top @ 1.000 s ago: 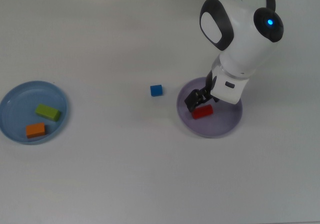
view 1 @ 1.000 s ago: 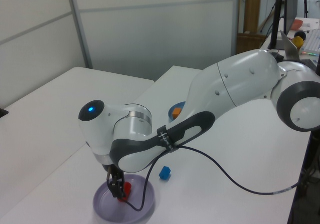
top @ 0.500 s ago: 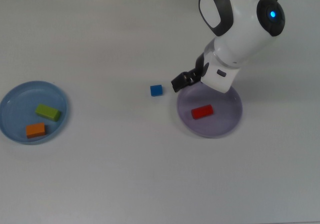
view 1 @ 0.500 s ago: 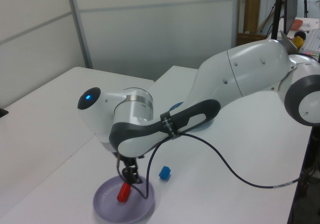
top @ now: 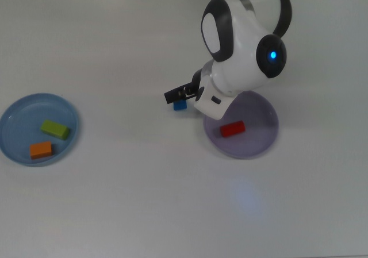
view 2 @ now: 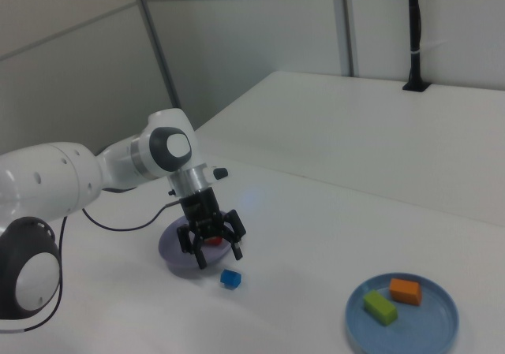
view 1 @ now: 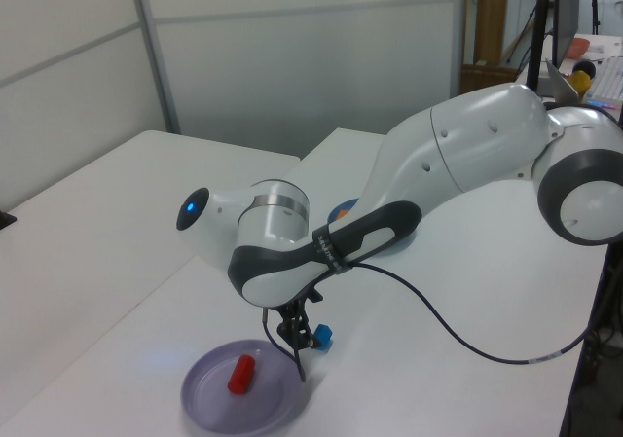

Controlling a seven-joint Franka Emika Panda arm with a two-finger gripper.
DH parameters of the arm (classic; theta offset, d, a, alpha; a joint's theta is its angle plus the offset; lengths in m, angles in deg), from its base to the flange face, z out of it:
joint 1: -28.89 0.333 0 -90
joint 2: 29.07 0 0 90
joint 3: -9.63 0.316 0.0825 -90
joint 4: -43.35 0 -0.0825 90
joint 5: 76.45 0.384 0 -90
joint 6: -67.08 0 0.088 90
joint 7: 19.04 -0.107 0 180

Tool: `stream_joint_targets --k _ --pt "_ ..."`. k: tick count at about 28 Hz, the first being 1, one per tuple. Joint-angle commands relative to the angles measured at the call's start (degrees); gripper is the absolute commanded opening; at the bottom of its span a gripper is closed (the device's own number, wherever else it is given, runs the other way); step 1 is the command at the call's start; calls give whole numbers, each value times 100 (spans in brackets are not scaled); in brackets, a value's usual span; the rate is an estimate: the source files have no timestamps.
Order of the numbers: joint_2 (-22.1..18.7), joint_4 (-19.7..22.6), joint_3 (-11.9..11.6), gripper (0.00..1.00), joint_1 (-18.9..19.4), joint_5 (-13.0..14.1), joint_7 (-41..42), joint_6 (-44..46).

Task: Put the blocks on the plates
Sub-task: 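Lower the gripper onto the blue cube and grasp it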

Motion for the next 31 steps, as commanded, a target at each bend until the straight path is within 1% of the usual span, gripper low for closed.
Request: stream_joint_targets --k 1,8,16,17,19,20,21,25,26,27,30,31 --pt "5 82 -22 100 -43 -126 104 28" --pt "199 90 -22 100 -140 -231 95 -16" --pt "234 90 -22 100 -149 -275 95 -25" --pt "234 99 -22 95 -149 -275 95 -25" --pt "234 99 -22 82 -140 -275 104 -25" --pt "234 108 -13 72 -140 -284 113 -25" --pt "234 108 -13 52 -140 -275 113 -25" --pt "234 108 -4 26 -140 -275 113 -25" --pt "234 108 13 17 -140 -266 113 -25" --pt "234 108 13 12 -140 -266 104 -25" --pt "234 108 22 0 -140 -257 95 -25" --pt "234 108 22 0 -140 -257 87 -25"
